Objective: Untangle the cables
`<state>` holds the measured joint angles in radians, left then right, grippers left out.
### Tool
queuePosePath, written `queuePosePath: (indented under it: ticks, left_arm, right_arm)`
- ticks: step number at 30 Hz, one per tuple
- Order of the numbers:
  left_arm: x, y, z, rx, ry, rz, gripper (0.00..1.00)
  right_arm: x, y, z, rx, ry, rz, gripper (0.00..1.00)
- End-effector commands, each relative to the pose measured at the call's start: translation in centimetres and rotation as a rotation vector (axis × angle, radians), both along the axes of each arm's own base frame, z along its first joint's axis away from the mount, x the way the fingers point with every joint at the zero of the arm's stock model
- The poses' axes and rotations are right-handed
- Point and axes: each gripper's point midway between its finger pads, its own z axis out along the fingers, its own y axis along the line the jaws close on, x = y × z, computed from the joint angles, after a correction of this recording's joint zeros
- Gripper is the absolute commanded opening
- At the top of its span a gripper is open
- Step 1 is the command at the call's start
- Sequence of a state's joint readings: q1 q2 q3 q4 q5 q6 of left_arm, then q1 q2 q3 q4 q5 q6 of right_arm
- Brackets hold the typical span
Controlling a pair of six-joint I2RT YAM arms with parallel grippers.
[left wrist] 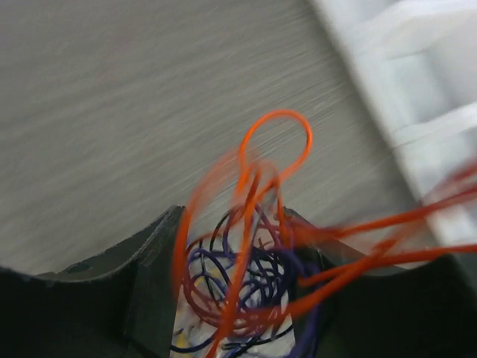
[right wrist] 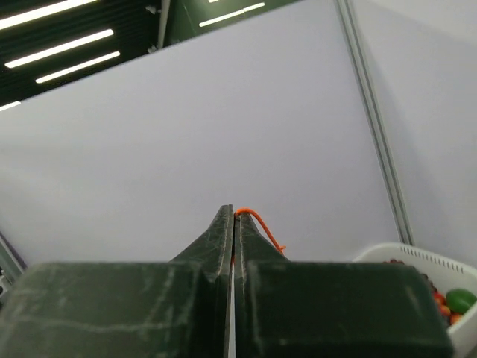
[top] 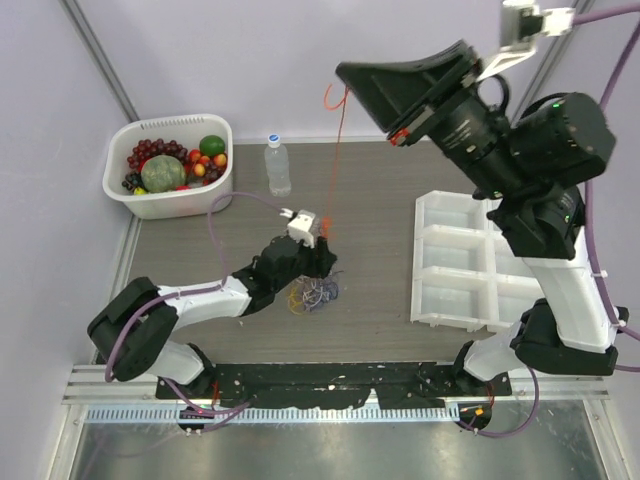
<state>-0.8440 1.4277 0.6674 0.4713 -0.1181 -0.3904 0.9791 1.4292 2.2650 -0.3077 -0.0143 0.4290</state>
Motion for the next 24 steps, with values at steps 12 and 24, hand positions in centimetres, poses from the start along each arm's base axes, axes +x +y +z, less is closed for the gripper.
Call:
queuePosePath:
  ticks: [12,24]
  left_arm:
    - [1.5,19.3,-0.7,-0.091,0.152,0.623,0.52]
    - [-2.4,21.8,10.1,-0.124,-0.013,0.577,0.96]
  right_arm:
    - [-2.2,-5.6,5.2,0.190,-0.189,-0.106,0.01]
    - [5.5,-1.2,-19.0,-0.282,0.155,-0.305,0.01]
